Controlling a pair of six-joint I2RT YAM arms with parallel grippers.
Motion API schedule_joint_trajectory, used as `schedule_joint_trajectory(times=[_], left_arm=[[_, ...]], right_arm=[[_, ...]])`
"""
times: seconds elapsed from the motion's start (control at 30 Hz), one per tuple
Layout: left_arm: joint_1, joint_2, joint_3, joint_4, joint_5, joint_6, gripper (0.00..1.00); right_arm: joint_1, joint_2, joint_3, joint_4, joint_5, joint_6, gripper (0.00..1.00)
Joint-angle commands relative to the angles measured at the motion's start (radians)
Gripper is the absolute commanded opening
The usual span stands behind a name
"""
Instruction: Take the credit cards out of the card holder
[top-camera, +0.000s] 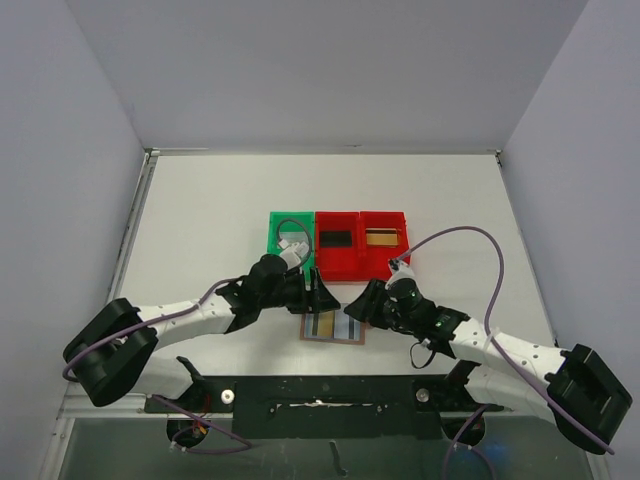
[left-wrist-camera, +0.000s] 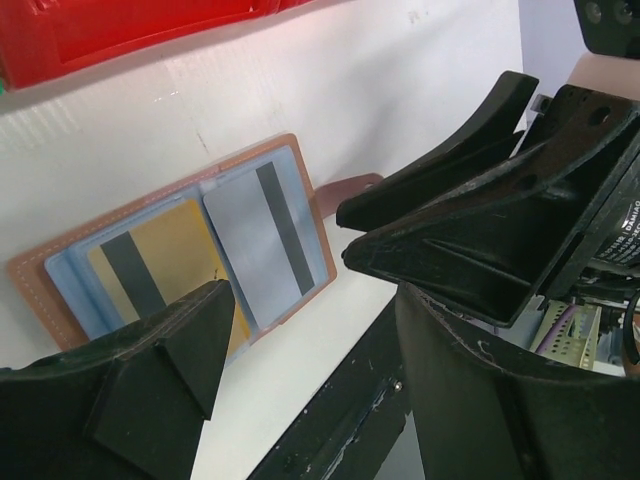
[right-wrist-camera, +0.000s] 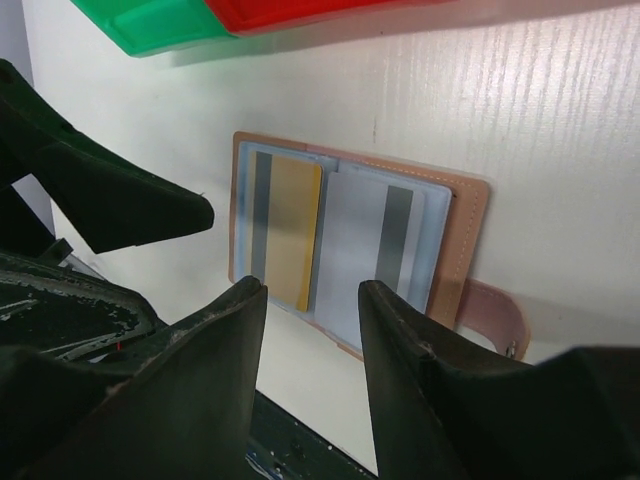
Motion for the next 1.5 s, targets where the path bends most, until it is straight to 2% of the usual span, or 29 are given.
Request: schedule_joint_trajectory(times=[0.0, 0.37, 0.53, 0.63, 0.77, 0.87, 1.1, 1.3, 1.47], left_arm=[[-0.002, -0.042, 0.004, 0.016, -0.022, 0.008, 0.64], [-0.018, -0.002, -0.01, 0.05, -0.041, -0.104, 0.61], [-0.034, 0.05, -0.011, 0.109, -0.025, -0.131, 0.55], [-0.04, 0.083, 0.002, 0.106, -0.017, -0.127, 0.53], [-0.051, 0.114, -0.008, 0.077, -0.037, -0.139, 0.51], [-0.058, 0.134, -0.032, 0.118, -0.041, -0.157, 0.5], [-0.068, 0.196, -0.037, 0.141, -0.046, -0.19, 0.42], [-0.068, 0.184, -0.078, 0.14, -0.09, -0.225, 0.41], [-0.067, 0.178, -0.106, 0.206, -0.081, -0.252, 0.41]], right_arm=[[-0.003, 0.026, 0.047, 0.003, 0.013, -0.008, 0.43], [-0.013, 0.097, 0.041, -0.053, -0.007, 0.011, 0.39], [-0.027, 0.133, 0.023, -0.054, -0.034, 0.014, 0.31], [-0.031, 0.145, 0.016, -0.079, -0.016, 0.024, 0.3], [-0.036, 0.165, -0.022, -0.041, -0.034, 0.048, 0.24], [-0.038, 0.181, -0.048, -0.013, -0.043, 0.064, 0.22], [-0.038, 0.222, -0.067, 0.039, -0.063, 0.082, 0.19], [-0.036, 0.242, -0.055, 0.048, -0.072, 0.084, 0.16], [-0.038, 0.25, -0.043, 0.065, -0.107, 0.069, 0.15]])
